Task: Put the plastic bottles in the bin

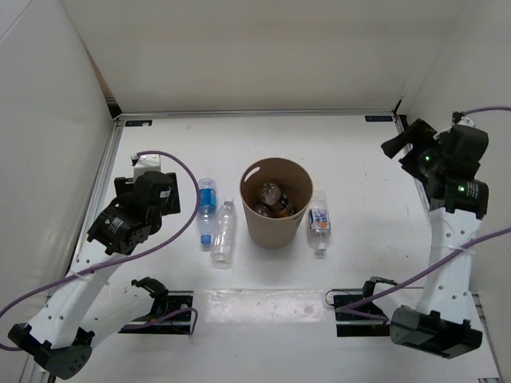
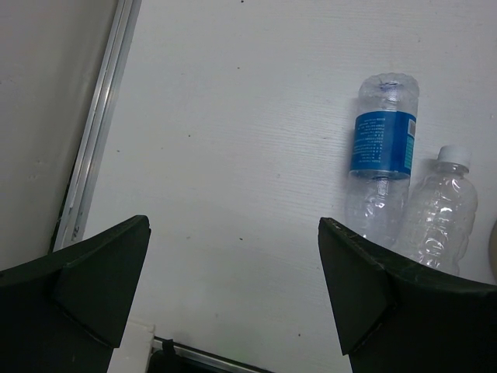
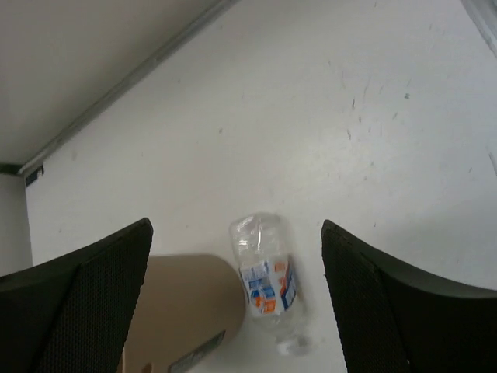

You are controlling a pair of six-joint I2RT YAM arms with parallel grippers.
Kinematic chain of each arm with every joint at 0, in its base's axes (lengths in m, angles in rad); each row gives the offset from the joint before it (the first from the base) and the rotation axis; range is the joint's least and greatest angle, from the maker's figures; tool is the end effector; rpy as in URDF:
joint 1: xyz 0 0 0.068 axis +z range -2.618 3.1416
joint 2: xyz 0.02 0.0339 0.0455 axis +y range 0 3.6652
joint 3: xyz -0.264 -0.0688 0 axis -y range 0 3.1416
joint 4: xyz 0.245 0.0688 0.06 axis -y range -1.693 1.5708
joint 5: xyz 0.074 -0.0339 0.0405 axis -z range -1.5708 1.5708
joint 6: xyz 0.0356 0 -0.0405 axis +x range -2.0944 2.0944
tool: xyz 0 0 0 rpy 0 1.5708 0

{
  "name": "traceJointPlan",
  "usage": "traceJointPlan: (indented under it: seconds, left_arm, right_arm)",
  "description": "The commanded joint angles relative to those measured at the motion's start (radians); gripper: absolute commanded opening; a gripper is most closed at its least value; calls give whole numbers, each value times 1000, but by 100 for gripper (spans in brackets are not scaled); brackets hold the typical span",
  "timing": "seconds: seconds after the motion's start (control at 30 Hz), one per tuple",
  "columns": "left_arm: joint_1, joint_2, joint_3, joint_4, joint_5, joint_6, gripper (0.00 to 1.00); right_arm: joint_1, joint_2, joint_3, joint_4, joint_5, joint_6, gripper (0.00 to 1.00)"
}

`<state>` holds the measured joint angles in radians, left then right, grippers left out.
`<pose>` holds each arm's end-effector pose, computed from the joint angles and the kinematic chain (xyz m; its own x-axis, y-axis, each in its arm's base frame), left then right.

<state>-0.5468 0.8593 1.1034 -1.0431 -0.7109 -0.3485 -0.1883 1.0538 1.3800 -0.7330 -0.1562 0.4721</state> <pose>0.1328 -0.0536 0.3585 -0.5772 0.0484 -0.8152 -0.2041 0.9580 0.2014 0.2001 -0.0325 0.4351 -0.3259 0.5194 -0.7899 0.2164 0.8544 0.4725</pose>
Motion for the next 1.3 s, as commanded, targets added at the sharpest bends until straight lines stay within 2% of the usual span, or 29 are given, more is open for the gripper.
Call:
traceJointPlan:
  seconds: [0.0,0.03,0.1,0.13,0.27,0.37,0.5,0.63,0.73,0.93,1.2,1.27]
  left_arm:
    - [7,-11,1,0,-15,-1,100]
    - [7,1,3,2,-15,0,100]
    - [4,7,6,-1,-15,0,100]
    - [5,7,6,-6,-13,0,100]
    - [7,-8,3,-2,-15,0,100]
    - [7,-5,1,-2,-13,-1,100]
    - [5,1,4,-5,-7,2,100]
    - [7,-2,3,-5,-7,0,100]
    - [7,0,1,-5,-13,0,100]
    - [8,-3,0,-5,-10,-1,100]
    - [5,1,3,0,2,3,100]
    - [7,1,3,0,2,3,100]
  right_arm:
    - [-30,-40,-30,-41,-183,-22,90]
    - [68,-35,-29,-80,-134,-30,90]
    - [125,-35,-76,-86,-7,-15,90]
    - [142,-31,-108,-91,9,-9,90]
    - [150,-28,-296,-16,-22,8,90]
    - [174,17,-370,32,4,3,90]
    - [281,122,-411,76,-25,-27,90]
    - [410,282,-348,73,41,-35,90]
    - [461,380,-279,50,92,-27,90]
    - [487,586,-194,34,150,-26,90]
    - [533,742,-62,-34,215,-59,90]
    - [536,767,-14,-75,213,-84,86]
